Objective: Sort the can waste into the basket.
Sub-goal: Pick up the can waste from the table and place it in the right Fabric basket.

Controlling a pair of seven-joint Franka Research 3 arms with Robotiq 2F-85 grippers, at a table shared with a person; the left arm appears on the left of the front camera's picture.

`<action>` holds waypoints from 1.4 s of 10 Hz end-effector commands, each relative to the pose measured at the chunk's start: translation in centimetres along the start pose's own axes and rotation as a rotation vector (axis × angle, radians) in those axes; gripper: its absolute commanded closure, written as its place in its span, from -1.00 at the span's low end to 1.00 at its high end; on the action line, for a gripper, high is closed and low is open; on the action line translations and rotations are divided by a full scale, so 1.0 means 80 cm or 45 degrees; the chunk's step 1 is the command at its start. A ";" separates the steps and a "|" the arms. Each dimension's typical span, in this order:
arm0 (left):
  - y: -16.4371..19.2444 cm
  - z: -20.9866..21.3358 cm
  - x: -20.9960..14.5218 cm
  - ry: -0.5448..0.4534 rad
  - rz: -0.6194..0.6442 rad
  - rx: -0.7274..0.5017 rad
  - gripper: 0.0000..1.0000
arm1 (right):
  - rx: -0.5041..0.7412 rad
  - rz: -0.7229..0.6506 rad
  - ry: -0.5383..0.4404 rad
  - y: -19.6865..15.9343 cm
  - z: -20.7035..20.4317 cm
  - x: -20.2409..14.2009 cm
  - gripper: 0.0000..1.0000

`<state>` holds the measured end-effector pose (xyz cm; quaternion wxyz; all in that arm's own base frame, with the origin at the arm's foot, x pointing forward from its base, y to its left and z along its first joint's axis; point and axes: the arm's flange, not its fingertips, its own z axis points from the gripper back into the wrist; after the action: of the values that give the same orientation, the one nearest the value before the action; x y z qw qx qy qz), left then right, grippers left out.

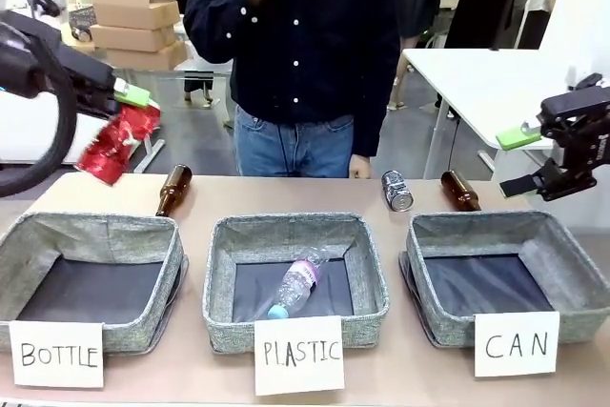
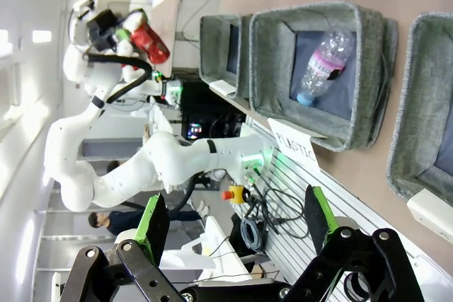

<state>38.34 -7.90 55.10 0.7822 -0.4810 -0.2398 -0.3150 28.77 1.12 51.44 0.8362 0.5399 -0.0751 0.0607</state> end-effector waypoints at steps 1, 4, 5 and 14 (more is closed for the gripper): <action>-0.021 -0.069 0.027 0.052 -0.238 -0.234 -0.12 | 0.034 0.035 -0.012 0.002 -0.002 0.005 -1.00; -0.048 -0.118 0.033 0.202 -0.300 -0.383 -0.12 | 0.034 0.035 -0.012 0.002 -0.002 0.005 -1.00; -0.060 -0.141 0.036 0.108 -0.371 -0.452 -0.12 | 0.034 0.035 -0.012 0.002 -0.002 0.005 -1.00; -0.165 -0.546 0.100 0.551 -0.973 -0.397 -0.12 | -0.382 0.022 -1.091 -0.015 0.298 -0.191 -1.00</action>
<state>37.39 -52.94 48.60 0.5550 -0.3863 -0.2005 -0.7089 16.12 -17.04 56.71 0.8325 0.4456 -0.3144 -0.0976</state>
